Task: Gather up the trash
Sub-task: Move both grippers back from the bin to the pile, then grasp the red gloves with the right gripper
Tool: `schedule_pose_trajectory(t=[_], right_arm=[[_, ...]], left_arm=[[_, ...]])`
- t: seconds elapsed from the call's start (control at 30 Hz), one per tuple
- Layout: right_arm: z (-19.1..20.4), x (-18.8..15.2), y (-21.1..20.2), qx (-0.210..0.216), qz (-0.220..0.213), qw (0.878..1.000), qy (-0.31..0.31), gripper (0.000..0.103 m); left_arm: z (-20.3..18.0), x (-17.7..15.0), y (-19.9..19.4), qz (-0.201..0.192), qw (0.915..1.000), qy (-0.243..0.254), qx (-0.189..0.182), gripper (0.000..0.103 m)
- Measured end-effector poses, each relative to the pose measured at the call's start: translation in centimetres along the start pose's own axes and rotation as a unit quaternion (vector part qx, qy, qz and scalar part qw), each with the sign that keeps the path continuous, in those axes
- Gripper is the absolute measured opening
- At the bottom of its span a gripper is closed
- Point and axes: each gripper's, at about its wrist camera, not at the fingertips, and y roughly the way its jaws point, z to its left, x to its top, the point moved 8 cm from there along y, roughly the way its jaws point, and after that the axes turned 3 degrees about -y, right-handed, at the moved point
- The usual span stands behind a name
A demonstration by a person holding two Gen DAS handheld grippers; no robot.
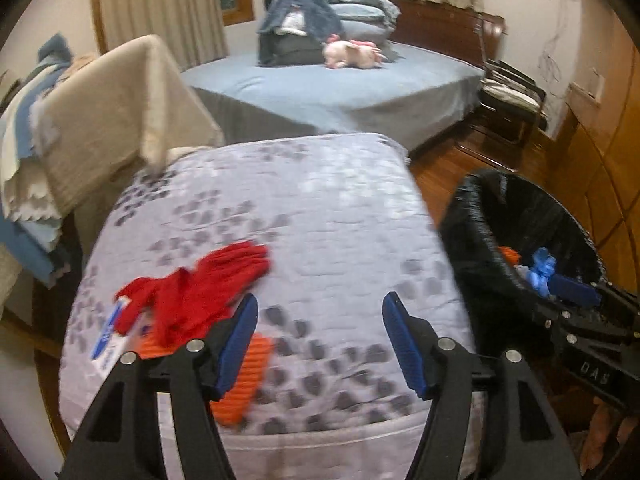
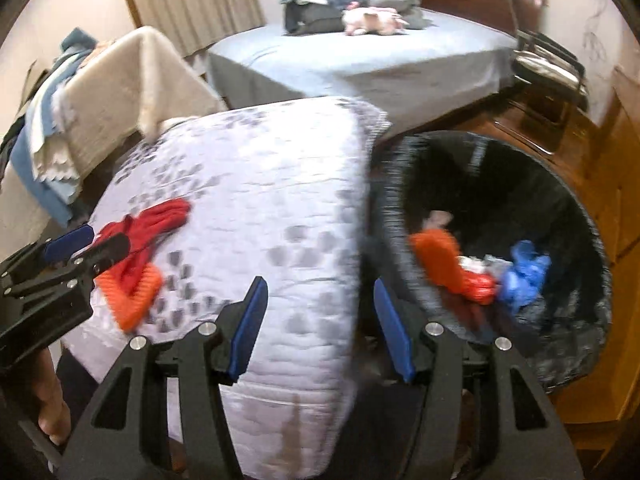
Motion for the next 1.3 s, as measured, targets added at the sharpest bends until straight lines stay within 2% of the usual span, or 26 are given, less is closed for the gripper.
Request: schedule_pose_trajectory(t=[0.3,0.63,0.87,0.97,1.03,1.13,1.3], right_arm=[[8.1,1.0,0.7,0.027,-0.006,0.999,-0.04,0.054],[15.4,0.8,3.5,0.049,0.006,0.996,-0.072,0.054],[19.4,1.2,5.3,0.063,0.0,0.994,-0.086,0.054],[20.8,1.4,6.1,0.07,-0.002,0.993,-0.091,0.049],[21.7,1.3,6.8,0.077,0.003,0.992,-0.095,0.041],[22.7,0.7,7.6,0.089,0.014,0.991,-0.1,0.035],[24.1,-0.5,9.1,0.095,0.029,0.989,-0.113,0.033]], left_arm=[[9.5,-1.4,-1.9,-0.012,0.9986,-0.037,0.035,0.068],[17.7,-3.7,-2.4,-0.015,0.9952,-0.071,0.065,0.069],[21.3,-4.9,-2.1,-0.016,0.9941,-0.074,0.078,0.069],[22.4,-5.2,-1.8,-0.014,0.9935,-0.082,0.077,0.069],[22.9,-5.3,-1.5,-0.013,0.9931,-0.091,0.072,0.069],[23.3,-5.6,-1.2,-0.012,0.9927,-0.097,0.07,0.069],[23.9,-6.1,-0.4,-0.004,0.9924,-0.104,0.065,0.069]])
